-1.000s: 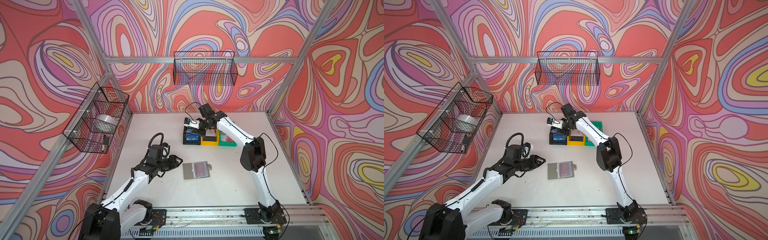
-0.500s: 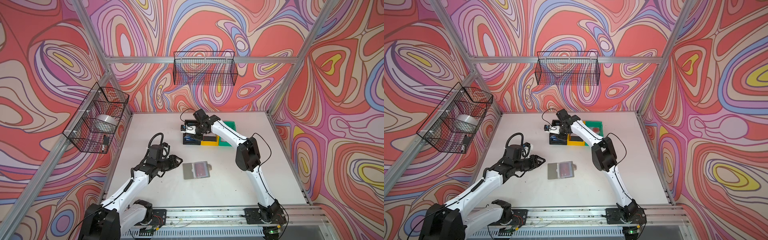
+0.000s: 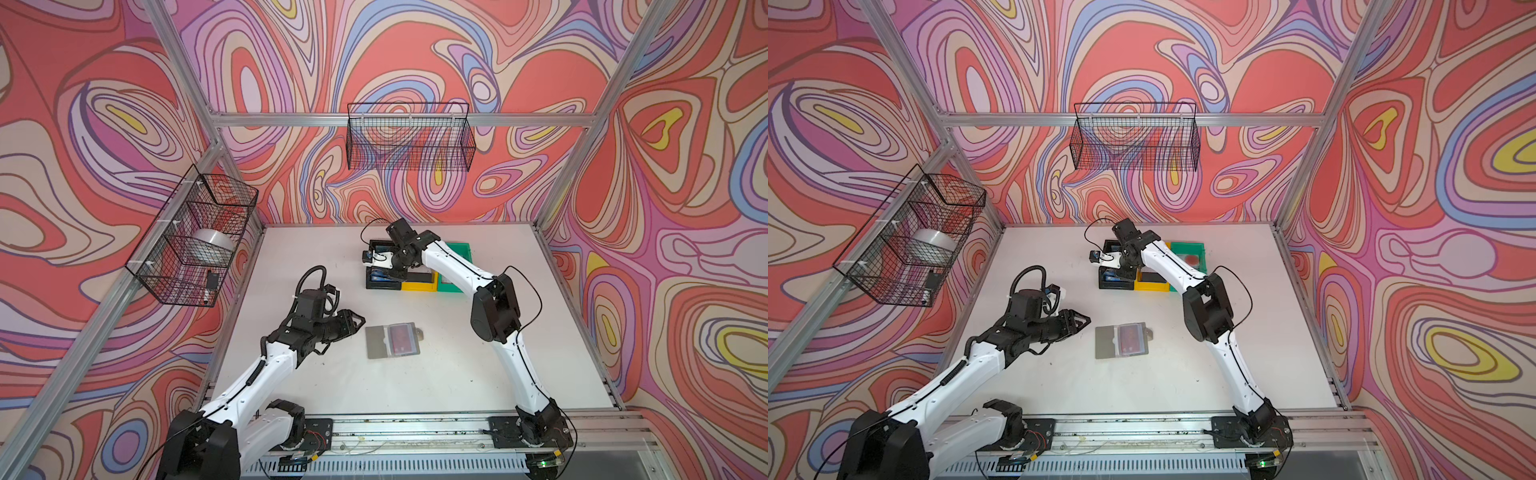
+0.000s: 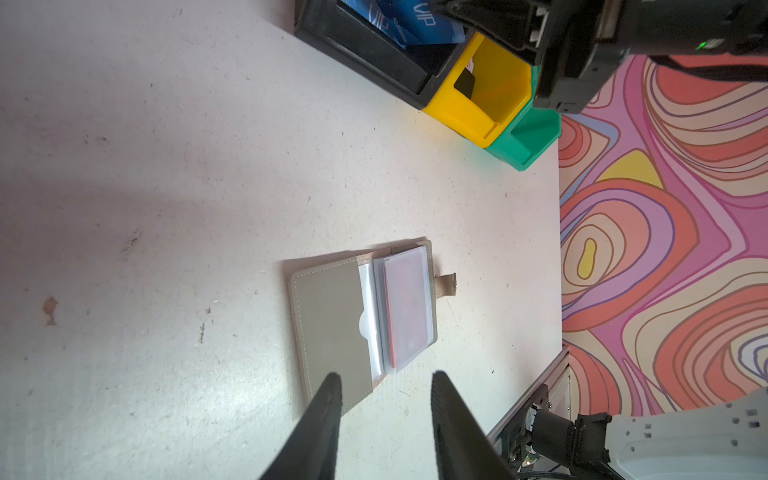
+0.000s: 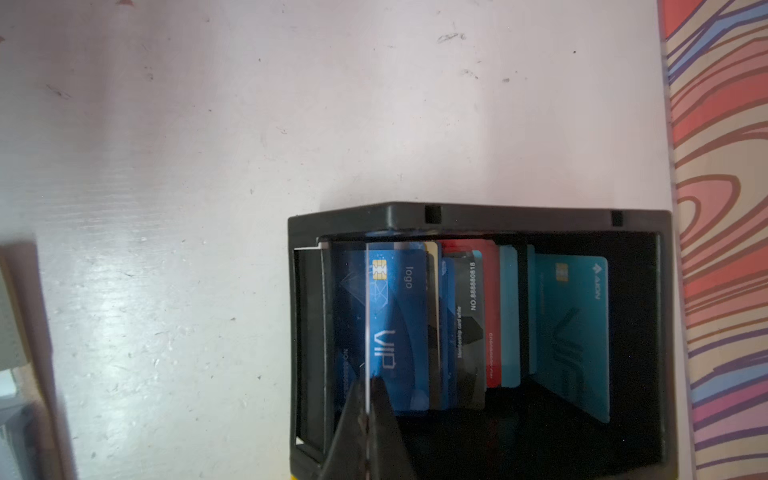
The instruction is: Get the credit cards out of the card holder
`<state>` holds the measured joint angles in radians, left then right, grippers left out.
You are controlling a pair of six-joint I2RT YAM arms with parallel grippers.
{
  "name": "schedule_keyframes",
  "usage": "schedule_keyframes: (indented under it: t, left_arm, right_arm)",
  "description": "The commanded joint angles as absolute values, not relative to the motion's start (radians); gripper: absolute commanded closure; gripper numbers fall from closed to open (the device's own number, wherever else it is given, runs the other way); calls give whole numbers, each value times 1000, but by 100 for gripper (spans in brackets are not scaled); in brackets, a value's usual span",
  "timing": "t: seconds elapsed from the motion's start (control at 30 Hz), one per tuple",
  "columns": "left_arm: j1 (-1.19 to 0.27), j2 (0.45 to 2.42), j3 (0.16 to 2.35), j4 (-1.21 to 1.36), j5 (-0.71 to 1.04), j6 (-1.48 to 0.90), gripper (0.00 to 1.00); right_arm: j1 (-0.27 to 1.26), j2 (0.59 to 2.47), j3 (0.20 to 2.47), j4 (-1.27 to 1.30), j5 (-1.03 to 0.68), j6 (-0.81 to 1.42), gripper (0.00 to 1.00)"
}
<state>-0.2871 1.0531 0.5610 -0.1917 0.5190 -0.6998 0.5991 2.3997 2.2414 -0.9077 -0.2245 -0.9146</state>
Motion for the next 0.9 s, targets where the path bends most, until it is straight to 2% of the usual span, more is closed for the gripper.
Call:
schedule_keyframes:
  t: [0.0,0.87]
  left_arm:
    - [-279,1032,550,-206,507,-695,61]
    - [-276,1009,535,-216,494,-693,61]
  right_arm:
    - [602,2422,2250,-901,-212,-917,100]
    - [616,2443,2219,-956,-189,-945,100]
